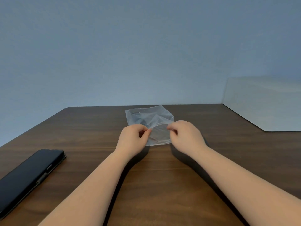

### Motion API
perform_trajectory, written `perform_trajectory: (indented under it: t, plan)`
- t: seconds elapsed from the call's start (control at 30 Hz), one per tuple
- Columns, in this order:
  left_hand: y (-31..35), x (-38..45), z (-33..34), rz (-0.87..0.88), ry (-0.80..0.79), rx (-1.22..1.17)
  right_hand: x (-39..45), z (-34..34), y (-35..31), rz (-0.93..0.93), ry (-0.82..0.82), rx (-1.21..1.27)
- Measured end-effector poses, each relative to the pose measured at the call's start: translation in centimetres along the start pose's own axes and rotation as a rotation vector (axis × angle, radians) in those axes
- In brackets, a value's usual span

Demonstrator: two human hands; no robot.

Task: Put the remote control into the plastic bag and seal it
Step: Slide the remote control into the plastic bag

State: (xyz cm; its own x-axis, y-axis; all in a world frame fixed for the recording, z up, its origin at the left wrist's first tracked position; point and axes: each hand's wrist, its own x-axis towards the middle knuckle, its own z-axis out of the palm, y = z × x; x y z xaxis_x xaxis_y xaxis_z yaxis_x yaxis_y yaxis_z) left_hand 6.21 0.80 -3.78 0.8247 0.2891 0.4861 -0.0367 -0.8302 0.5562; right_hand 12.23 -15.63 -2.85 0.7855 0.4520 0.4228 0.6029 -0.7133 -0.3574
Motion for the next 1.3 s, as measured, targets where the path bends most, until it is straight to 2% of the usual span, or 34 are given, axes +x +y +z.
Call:
perform_trajectory:
  t: [0.1, 0.2, 0.27, 0.4, 0.63, 0.77, 0.9, 1.0, 1.17, 1.23, 1.3]
  plan:
    - [0.1, -0.1, 0.0, 0.006, 0.011, 0.011, -1.8, -1.9, 2.4, 0.16, -0.001, -0.148]
    - [0.1, -0.2, -0.1, 0.01, -0.004, 0.044, -2.7, -3.3, 3.6, 0.402, -0.186, -0.253]
    - [0.1, -0.4, -0.2, 0.009, -0.013, 0.048, -2.7, -3.5, 4.0, 0.438, -0.275, -0.232]
    - [0.2, -0.3, -0.3, 0.015, -0.021, 0.062, -2.4, -3.3, 4.0, 0.406, -0.338, -0.221]
    - [0.0, 0.0, 0.2, 0.012, -0.033, 0.07, -2.1, -3.6, 3.5, 0.39, -0.194, -0.041]
    - [0.0, -0.1, 0.2, 0.009, -0.016, 0.065, -2.1, -4.4, 3.2, 0.286, 0.044, 0.164]
    - [-0.1, -0.1, 0.0, -0.018, 0.036, 0.042, -2.6, -5.1, 1.6, 0.077, 0.249, 0.385]
    - [-0.1, 0.0, 0.0, -0.055, 0.092, 0.019, -3.0, -5.1, 0.6, -0.016, 0.173, 0.395]
    - [-0.1, 0.2, 0.0, -0.083, 0.138, 0.004, -3.1, -4.5, 0.5, 0.021, -0.033, 0.195]
    - [-0.1, 0.2, 0.0, -0.083, 0.139, -0.011, -3.0, -4.0, 0.3, 0.031, -0.065, 0.113]
    - [0.2, 0.1, 0.1, -0.058, 0.123, -0.013, -2.9, -3.3, 0.0, 0.034, -0.025, 0.018]
